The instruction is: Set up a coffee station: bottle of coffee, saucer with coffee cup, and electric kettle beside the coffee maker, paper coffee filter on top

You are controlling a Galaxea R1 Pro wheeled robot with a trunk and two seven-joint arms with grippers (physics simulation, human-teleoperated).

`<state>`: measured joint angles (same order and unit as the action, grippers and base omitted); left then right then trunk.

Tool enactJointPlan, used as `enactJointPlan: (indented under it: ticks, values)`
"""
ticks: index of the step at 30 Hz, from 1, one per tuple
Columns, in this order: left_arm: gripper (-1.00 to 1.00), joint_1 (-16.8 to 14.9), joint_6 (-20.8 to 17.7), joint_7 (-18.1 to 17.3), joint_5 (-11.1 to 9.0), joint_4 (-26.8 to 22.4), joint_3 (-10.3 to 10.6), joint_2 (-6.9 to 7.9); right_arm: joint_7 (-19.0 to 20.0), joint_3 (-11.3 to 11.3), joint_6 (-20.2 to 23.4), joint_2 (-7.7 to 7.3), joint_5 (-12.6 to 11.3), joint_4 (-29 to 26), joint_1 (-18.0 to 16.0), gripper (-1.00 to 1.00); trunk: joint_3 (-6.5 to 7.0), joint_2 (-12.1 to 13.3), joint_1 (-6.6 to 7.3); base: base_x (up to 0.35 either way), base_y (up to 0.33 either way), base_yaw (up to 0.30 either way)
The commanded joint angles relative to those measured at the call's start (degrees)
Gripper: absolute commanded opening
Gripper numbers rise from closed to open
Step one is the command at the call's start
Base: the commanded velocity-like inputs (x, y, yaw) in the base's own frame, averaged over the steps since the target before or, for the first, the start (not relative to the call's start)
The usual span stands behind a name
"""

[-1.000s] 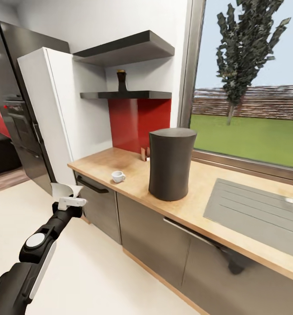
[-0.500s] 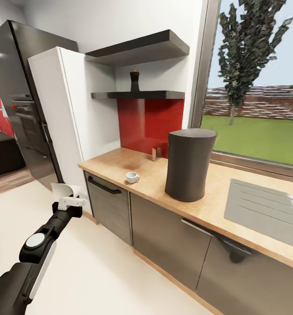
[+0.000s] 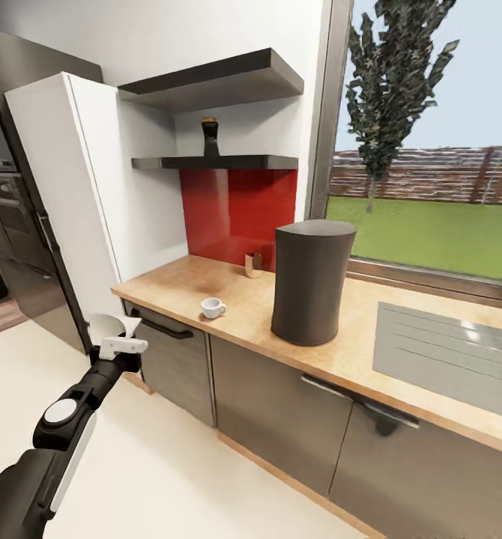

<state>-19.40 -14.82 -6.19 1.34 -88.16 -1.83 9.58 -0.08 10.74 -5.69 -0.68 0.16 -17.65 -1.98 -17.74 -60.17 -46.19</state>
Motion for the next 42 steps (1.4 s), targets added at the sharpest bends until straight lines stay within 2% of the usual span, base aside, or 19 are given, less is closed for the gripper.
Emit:
enactJointPlan:
  ticks: [1,11,33,42]
  values:
    - [-1.00,0.0,-0.3,-0.4,0.2,-0.1,-0.1,0.00,0.0,0.2,-0.2,-0.02,0.0,0.0,0.0,1.00,-0.07,0.0,-0.02,0.165,0.160,-0.122]
    - [-1.00,0.0,-0.3,-0.4,0.2,-0.1,-0.1,0.00,0.0,0.2,-0.2,-0.02,0.0,0.0,0.0,1.00,-0.07,0.0,-0.02,0.211,0.207,-0.049]
    - [-1.00,0.0,-0.3,-0.4,0.2,-0.1,-0.1,0.00,0.0,0.2,-0.1,-0.02,0.0,0.1,0.0,1.00,-0.07,0.0,-0.02,0.016,0.019,-0.266]
    - [-1.00,0.0,-0.3,-0.4,0.2,-0.1,-0.1,0.00,0.0,0.2,-0.1,-0.02,0.0,0.0,0.0,1.00,-0.07,0.0,-0.02,0.067,0.244,-0.079]
